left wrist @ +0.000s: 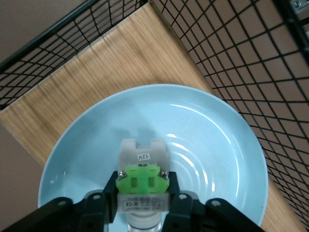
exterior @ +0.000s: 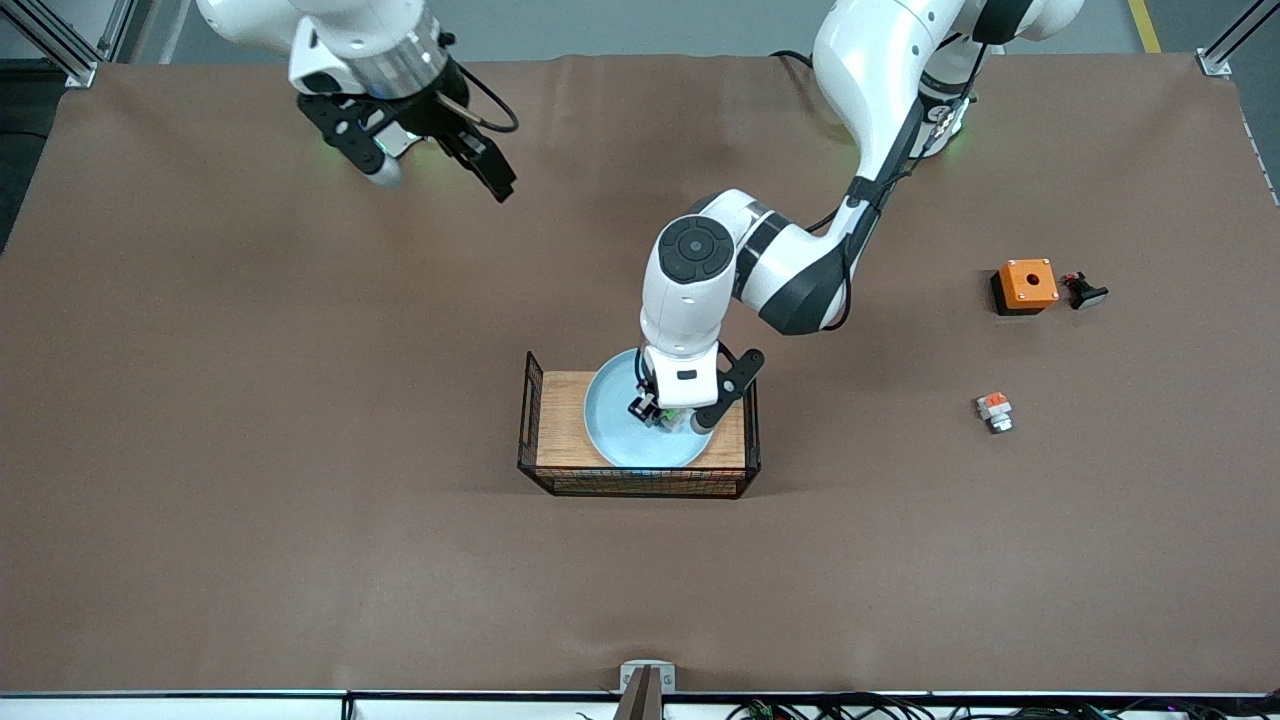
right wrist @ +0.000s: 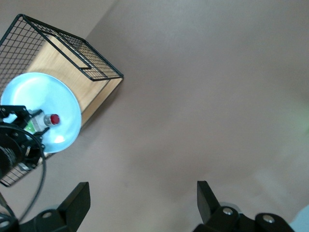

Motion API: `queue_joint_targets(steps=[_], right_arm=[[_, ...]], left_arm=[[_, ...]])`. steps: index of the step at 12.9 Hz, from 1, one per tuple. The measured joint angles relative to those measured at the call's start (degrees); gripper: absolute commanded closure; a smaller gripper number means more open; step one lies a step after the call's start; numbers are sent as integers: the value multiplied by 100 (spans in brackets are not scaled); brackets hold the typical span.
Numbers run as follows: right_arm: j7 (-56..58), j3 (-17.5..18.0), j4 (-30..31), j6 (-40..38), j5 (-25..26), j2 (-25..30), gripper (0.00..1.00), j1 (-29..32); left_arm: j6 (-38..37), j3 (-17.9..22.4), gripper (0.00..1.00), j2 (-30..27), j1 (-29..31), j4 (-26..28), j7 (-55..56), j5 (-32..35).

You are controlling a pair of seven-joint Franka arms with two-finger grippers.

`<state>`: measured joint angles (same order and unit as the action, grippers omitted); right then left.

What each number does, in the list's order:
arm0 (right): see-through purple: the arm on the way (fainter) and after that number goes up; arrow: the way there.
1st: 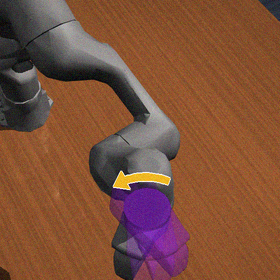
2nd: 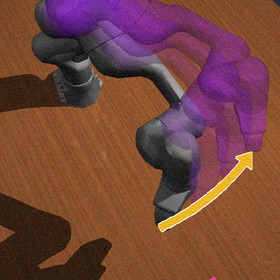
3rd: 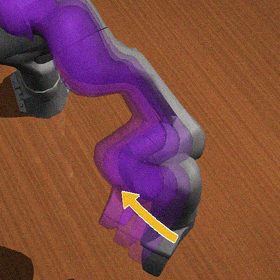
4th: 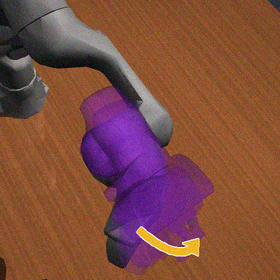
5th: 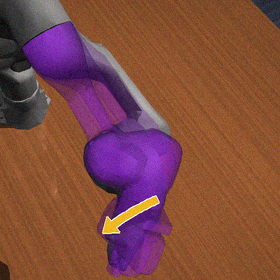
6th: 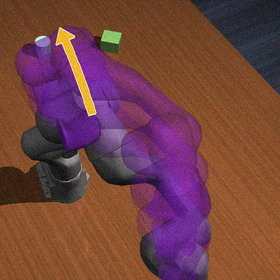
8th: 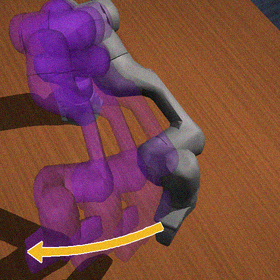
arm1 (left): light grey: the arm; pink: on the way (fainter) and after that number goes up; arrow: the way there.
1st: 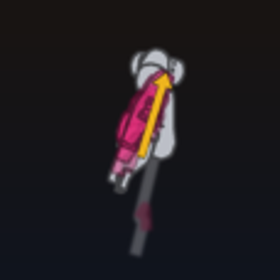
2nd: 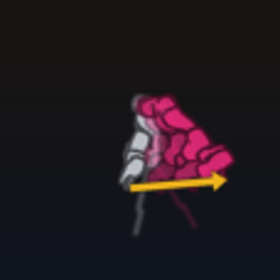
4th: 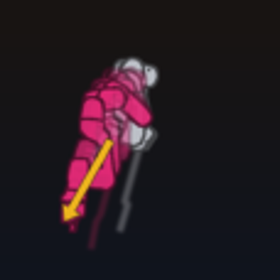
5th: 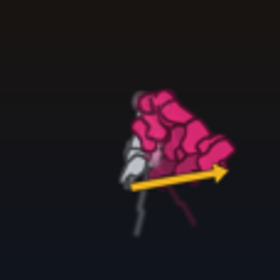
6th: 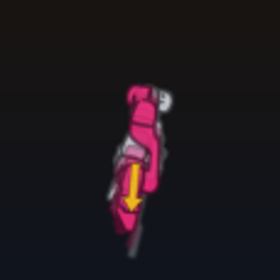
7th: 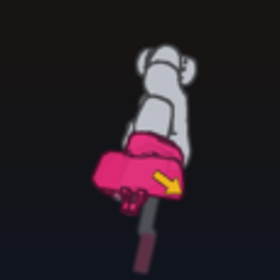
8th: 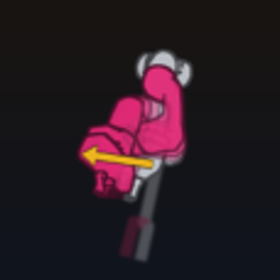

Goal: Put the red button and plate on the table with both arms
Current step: 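Lift the button with the left gripper while the right gripper lowers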

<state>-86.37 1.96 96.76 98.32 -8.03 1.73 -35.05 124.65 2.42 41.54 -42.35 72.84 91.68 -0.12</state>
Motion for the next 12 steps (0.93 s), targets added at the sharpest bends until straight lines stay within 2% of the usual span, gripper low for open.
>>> queue_joint_targets(steps=[2,4,6,8,10,12], right_arm=[[-354,-5,8,231,53,-275,2,-192],[-641,-7,18,496,357,-598,3,-569],[-1406,-2,11,919,707,-1028,4,-1019],[-1990,-3,-17,1342,806,-1423,5,-1273],[-2299,-10,-32,1674,809,-1663,6,-1308],[-2647,-39,-48,1994,807,-1774,7,-1305]], left_arm=[[-134,-1,100,-19,-4,-89,0,0],[-486,0,100,-186,8,-220,-1,0],[-1106,6,100,-668,41,-327,-188,0],[-1724,54,100,-1296,153,-351,-667,2],[-2300,88,100,-1835,505,-311,-1400,4],[-2788,95,100,-2112,1028,-203,-2314,4]])
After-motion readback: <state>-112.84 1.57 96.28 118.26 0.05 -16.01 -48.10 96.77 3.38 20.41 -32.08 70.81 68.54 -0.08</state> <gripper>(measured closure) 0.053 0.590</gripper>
